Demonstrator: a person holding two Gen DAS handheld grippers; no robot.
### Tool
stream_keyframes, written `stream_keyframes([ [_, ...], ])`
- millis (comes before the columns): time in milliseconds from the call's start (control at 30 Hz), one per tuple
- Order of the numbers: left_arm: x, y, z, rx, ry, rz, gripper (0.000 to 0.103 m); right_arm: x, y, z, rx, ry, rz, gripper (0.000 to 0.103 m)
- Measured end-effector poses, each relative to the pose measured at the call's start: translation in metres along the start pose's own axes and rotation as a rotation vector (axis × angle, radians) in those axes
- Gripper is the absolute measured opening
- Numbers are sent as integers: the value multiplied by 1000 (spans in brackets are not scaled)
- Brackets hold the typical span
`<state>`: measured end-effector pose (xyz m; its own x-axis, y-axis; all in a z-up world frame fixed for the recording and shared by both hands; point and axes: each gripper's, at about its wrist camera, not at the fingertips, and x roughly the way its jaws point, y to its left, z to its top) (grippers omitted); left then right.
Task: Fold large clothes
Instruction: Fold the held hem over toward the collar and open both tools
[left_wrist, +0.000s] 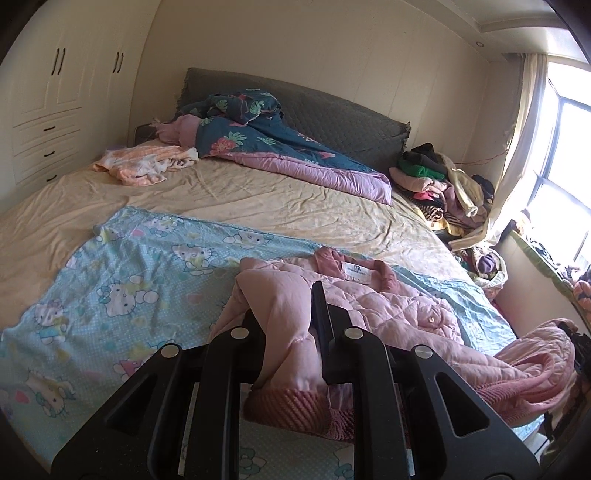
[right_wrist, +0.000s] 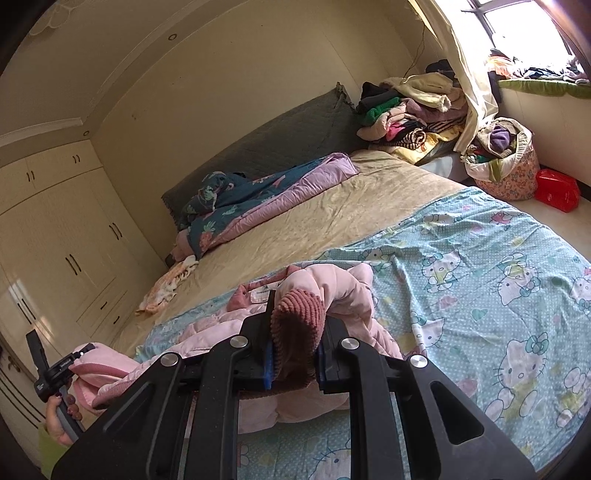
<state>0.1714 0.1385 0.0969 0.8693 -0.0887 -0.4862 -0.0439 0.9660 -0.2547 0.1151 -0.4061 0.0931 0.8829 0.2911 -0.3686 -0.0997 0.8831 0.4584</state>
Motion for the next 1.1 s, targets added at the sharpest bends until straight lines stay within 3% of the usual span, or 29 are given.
stream_keyframes([
  [767,60,-19,26,68,12,90,10,75,-16,34,34,43,-92,15],
  [967,80,-18,29,65,29,104,10,92,-27,43,111,65,-22,20],
  [1100,89,-18,31,58,32,103,10,98,-35,49,150,61,29,30],
])
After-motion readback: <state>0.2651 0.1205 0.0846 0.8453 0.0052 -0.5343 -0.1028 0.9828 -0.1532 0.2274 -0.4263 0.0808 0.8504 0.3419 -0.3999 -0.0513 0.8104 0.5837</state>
